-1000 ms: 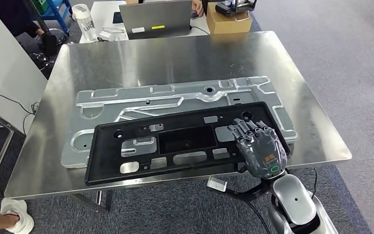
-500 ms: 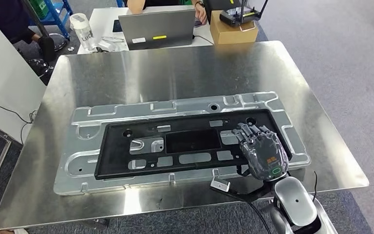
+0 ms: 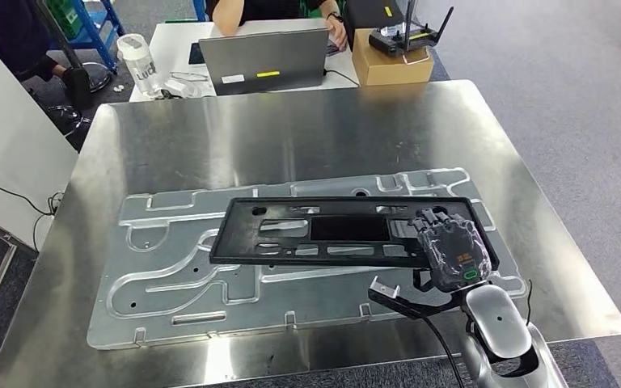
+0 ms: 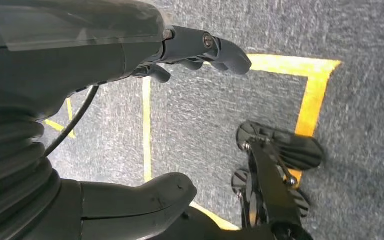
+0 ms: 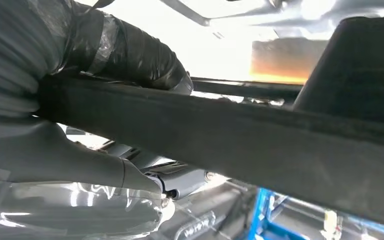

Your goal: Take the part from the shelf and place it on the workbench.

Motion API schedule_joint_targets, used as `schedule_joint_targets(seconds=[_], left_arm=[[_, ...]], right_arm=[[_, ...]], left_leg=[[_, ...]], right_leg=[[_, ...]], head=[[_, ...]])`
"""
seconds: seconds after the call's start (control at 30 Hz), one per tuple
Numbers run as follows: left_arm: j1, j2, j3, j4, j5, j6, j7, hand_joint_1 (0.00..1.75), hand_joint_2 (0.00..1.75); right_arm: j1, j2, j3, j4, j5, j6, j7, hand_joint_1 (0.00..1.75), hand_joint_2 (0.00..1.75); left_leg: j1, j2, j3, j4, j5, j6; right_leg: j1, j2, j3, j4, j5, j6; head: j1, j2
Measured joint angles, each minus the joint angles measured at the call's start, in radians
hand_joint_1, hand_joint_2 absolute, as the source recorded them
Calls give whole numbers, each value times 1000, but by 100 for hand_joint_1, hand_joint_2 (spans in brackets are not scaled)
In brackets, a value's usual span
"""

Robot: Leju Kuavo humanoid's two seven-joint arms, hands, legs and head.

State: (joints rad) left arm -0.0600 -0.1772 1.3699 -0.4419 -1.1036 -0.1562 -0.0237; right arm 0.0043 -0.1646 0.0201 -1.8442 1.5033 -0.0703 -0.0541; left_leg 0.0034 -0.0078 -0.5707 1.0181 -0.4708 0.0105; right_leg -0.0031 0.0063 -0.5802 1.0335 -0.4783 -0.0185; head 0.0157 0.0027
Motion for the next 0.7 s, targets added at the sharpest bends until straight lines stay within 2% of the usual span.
schedule_joint_targets(seconds=[0.07,0.2,0.33,0.37,0.5,0.7], left_arm=[[0,0,0,0,0,-1,-1,0,175],[-3,0,0,-2,0,-1,-3,0,175],[-3,0,0,-2,0,-4,-4,0,175],[-3,0,0,-2,1,-6,-5,0,175],[-4,0,0,-2,15,-10,-6,0,0],[-5,0,1,-2,19,-11,-4,0,0]], right_arm=[[-5,3,-21,22,-5,2,-5,175,175],[-14,7,-45,50,-7,2,-9,175,175],[-20,13,-56,67,-11,7,-11,0,0],[-21,16,-58,71,-13,10,-12,0,0],[-21,30,-62,90,-14,15,-21,0,0],[-21,47,-61,118,-15,16,-30,0,0]], left_leg=[[-1,-2,0,-2,2,-2],[-3,-3,1,-2,0,5],[-4,-3,0,-2,-1,8],[-4,-3,0,-1,-1,9],[-4,-2,1,-1,-1,10],[-3,-2,2,-2,-1,10]], right_leg=[[0,-1,2,-2,0,-5],[-2,-1,5,-9,2,-1],[-2,0,6,-13,3,7],[-2,0,6,-14,3,8],[-2,0,6,-14,4,15],[-2,-1,5,-12,3,16]], head=[[0,0],[0,0],[0,0],[0,0],[0,0],[0,0]])
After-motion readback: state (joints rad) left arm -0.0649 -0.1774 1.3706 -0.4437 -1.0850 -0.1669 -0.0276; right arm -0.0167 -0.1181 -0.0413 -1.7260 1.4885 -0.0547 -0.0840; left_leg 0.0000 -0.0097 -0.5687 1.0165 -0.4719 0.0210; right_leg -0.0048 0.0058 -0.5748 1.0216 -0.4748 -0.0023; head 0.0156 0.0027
